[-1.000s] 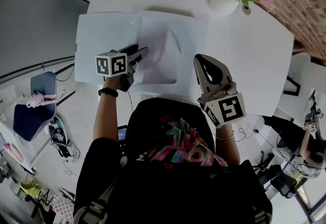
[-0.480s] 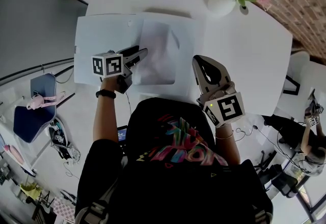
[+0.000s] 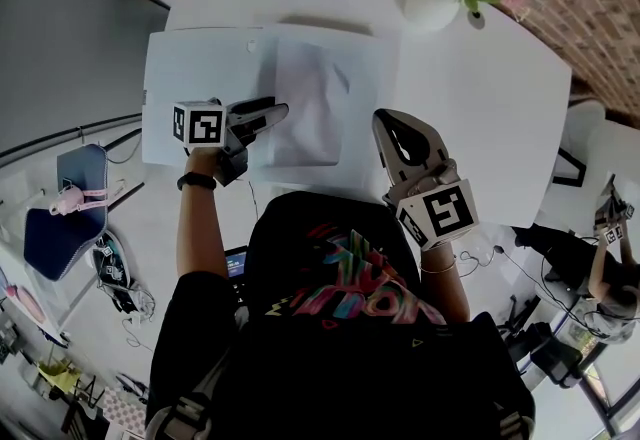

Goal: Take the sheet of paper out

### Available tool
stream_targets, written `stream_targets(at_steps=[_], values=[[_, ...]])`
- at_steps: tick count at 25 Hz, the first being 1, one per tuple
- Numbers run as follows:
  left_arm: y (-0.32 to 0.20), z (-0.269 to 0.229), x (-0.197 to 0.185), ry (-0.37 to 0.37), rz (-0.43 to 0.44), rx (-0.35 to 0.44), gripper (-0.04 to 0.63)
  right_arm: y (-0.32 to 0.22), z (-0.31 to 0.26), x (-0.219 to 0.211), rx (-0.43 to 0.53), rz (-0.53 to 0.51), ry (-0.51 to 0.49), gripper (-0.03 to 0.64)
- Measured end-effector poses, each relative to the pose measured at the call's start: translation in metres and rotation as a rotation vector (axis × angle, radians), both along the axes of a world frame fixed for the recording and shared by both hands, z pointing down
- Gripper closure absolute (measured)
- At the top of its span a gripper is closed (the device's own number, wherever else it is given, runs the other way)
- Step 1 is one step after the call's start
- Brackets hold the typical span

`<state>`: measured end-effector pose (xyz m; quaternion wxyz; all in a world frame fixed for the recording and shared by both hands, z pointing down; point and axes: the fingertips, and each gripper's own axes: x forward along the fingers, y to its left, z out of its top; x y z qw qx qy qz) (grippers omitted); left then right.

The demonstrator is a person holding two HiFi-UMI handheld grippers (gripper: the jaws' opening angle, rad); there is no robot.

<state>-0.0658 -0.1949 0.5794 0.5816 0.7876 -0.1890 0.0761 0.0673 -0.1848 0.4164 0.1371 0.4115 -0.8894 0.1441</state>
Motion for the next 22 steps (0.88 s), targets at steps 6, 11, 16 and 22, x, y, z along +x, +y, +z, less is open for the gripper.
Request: stream_targets(at_steps=[6, 11, 16, 22], values=[[-0.004, -0.002, -0.001, 0.057, -0.031, -0.002, 0.382, -0.002, 0.001, 0.001, -0.011, 0.004, -0.005, 0.595], [-0.018, -0.008, 0.001, 0.121, -0.109, 0.004, 0.382, 0.004, 0.011, 0.007, -0.044, -0.014, 0.032, 0.595], [-0.009, 0.003, 0.019, 0.069, -0.011, -0.005, 0.382, 0.003, 0.013, 0.006, -0.05, -0.015, 0.033, 0.595], [-0.008, 0.013, 0.024, -0.019, 0.01, 0.017, 0.463, 0.001, 0.011, 0.003, -0.039, -0.014, 0.028, 0.595]])
